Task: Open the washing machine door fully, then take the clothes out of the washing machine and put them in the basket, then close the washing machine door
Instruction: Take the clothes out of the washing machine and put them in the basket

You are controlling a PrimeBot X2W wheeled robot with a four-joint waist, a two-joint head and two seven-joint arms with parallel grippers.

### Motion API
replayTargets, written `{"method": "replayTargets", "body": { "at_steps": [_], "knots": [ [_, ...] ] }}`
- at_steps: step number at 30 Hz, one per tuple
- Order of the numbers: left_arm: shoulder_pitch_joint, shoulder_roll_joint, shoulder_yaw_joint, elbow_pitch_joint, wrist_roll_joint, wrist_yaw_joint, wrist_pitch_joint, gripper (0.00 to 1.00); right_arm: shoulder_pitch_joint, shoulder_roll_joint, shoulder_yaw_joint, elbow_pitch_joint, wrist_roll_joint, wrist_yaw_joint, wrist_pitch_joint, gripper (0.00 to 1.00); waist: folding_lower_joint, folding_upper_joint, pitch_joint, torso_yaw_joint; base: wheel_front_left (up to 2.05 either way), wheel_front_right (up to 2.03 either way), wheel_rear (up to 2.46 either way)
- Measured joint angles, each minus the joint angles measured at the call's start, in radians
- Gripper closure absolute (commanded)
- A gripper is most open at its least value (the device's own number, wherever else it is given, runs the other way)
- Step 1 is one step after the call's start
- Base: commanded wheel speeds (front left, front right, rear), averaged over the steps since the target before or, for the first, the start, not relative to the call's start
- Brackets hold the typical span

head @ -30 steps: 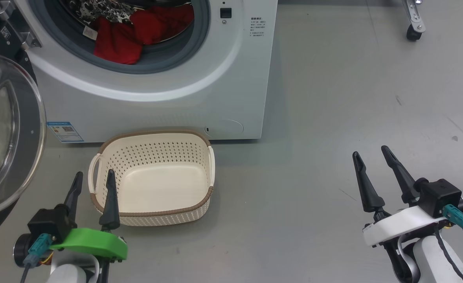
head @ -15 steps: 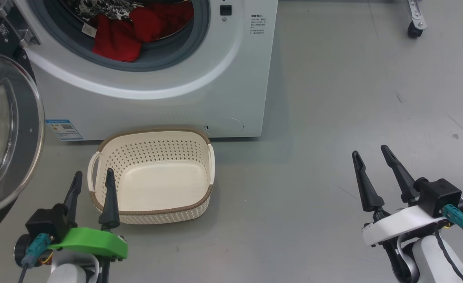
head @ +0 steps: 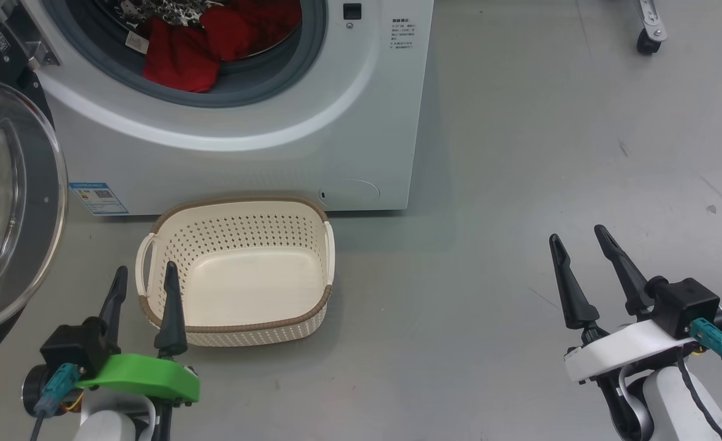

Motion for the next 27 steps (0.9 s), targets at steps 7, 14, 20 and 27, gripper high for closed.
{"method": "replayTargets", "body": {
  "at_steps": [7, 14, 20, 27],
  "knots": [
    [0.0, 0.0, -0.01, 0.0, -0.007, 0.0, 0.0, 0.0, 0.0, 0.001, -0.003, 0.0, 0.0, 0.0, 0.0, 0.0, 0.0, 0.0, 0.0, 0.002, 0.0, 0.0, 0.0],
    [0.0, 0.0, -0.015, -0.007, -0.042, -0.017, 0.0, 0.0, 0.0, 0.002, -0.004, 0.0, 0.0, 0.0, 0.0, 0.0, 0.0, 0.0, 0.001, 0.006, 0.08, -0.08, 0.0],
    [0.0, -0.001, -0.022, -0.014, -0.041, -0.023, 0.0, 0.0, 0.0, 0.003, -0.004, 0.0, 0.0, 0.0, 0.0, 0.0, 0.0, 0.0, 0.0, 0.007, 0.32, -0.32, 0.0],
    [0.0, -0.001, -0.022, -0.014, -0.041, -0.024, 0.0, 0.0, 0.0, 0.004, -0.003, 0.001, -0.002, 0.0, 0.0, 0.0, 0.0, 0.0, -0.005, 0.008, 0.59, -0.59, 0.0]
  ]
}}
